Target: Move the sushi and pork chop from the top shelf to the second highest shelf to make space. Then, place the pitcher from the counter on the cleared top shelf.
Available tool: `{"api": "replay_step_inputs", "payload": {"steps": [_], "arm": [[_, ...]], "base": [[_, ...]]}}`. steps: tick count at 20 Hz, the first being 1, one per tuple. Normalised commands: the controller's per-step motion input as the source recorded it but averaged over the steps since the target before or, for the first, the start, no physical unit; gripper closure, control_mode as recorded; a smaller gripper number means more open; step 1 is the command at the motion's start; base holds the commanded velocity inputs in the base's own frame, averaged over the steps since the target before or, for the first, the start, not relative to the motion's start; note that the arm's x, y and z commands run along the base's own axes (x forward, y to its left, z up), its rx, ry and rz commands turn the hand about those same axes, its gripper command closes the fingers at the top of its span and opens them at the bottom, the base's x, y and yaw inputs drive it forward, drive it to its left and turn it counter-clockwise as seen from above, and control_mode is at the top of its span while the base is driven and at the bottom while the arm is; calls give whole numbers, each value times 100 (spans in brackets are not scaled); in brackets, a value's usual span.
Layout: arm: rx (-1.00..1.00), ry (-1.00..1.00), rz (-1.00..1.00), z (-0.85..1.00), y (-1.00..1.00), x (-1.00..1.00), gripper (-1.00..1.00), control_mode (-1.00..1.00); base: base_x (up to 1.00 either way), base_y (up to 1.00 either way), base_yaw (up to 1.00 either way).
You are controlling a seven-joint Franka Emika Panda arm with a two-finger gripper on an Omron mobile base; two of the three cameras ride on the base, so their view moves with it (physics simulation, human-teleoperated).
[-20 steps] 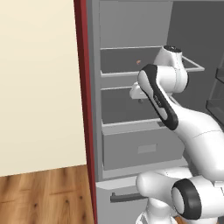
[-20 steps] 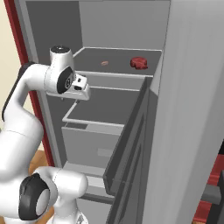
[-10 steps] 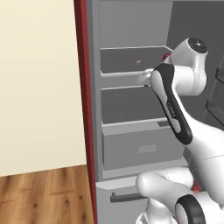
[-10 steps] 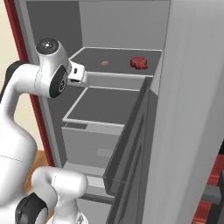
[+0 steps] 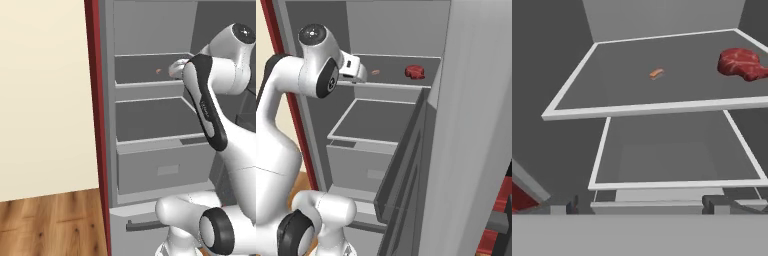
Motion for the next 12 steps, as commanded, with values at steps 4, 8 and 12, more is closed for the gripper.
{"api": "replay_step_inputs", "payload": {"steps": [4, 8, 12], "arm": [[0, 1, 0, 6, -2, 44, -100, -100], [0, 0, -1, -6, 0, 50, -100, -100], [0, 0, -2, -25, 0, 49, -100, -100]], "base": [[0, 0, 0], [0, 0, 0], [0, 0, 0]]}}
